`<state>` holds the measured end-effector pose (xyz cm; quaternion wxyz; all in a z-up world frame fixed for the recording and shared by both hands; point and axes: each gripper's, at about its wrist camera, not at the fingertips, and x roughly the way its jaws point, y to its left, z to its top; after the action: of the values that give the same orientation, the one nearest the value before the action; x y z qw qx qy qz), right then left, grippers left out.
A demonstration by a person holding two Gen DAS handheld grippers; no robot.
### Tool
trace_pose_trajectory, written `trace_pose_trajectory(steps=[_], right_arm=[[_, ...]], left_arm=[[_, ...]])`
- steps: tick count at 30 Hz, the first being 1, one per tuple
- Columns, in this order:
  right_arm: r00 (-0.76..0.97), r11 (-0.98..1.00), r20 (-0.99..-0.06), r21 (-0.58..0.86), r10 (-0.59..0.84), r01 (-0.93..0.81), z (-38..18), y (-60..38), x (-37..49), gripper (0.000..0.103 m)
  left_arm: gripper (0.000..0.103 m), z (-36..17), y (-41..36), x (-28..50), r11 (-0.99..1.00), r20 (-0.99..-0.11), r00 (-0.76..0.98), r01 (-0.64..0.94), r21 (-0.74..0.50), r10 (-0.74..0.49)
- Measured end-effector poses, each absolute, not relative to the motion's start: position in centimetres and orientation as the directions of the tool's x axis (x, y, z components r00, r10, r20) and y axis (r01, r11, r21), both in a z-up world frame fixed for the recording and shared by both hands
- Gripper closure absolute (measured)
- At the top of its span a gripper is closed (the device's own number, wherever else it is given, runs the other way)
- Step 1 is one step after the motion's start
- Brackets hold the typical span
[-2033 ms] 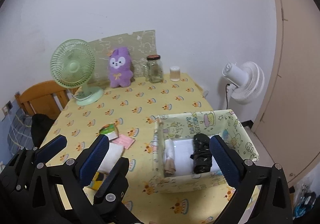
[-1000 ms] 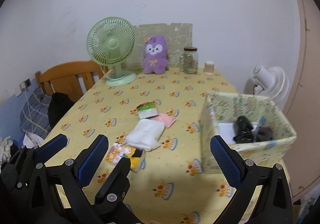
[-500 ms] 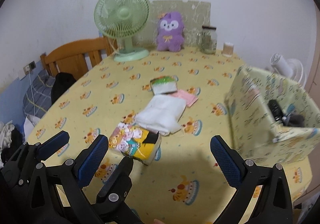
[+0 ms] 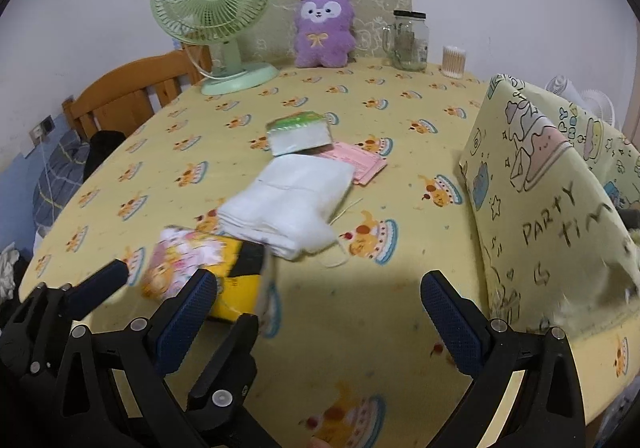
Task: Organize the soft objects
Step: 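Grasp cartoon-print tissue pack with left tool while right tool grasps white folded cloth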
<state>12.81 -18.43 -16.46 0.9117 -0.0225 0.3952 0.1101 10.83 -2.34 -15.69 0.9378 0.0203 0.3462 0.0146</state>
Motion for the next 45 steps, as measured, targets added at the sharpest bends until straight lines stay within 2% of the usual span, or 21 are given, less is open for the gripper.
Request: trace_pose_trajectory(steps=[8,11,14,20,30,35,45], right_arm=[[0.678,0.977,-0.713,0.046,0.179,-0.209,-16.5,-18.4,13.8,0.0],[0.669,0.973,-0.717,0.052,0.194,-0.226,-16.5,-18.1,13.9,0.0],[0.655,0.97,-0.726,0.066,0.207,-0.234,-16.5,-17.6,14.3,0.0],[0.649,0.965,-0.729,0.065,0.219,-0.254,-16.4,-14.9,15.6,0.0],[0.626,0.97,-0.756,0.048,0.191,-0.239,-16.7,-12.9,19.6,0.0],[0.589,0.968,-0.786,0.044,0.187,-0.248,-17.3,-12.4,21.2,0.0],[0.566,0.967,-0.799,0.072,0.202,-0.243,-17.8,-12.8,21.5,0.0]], left_arm=[[0.02,-15.9,-1.5,12.0,0.998,-0.669,0.742,0.0,-0.063,-0.043],[0.023,-15.9,-1.2,12.1,0.998,-0.679,0.734,-0.024,-0.062,-0.024],[0.024,-15.4,-0.8,12.3,0.998,-0.687,0.726,-0.062,-0.005,0.041],[0.024,-15.3,2.1,13.8,0.994,-0.694,0.716,-0.105,0.011,0.083],[0.024,-15.4,3.7,17.3,0.995,-0.712,0.7,-0.1,-0.016,0.059],[0.018,-16.1,4.2,18.5,0.994,-0.761,0.648,-0.098,-0.048,0.027],[0.015,-16.2,3.9,18.8,0.995,-0.773,0.633,-0.099,-0.029,0.041]])
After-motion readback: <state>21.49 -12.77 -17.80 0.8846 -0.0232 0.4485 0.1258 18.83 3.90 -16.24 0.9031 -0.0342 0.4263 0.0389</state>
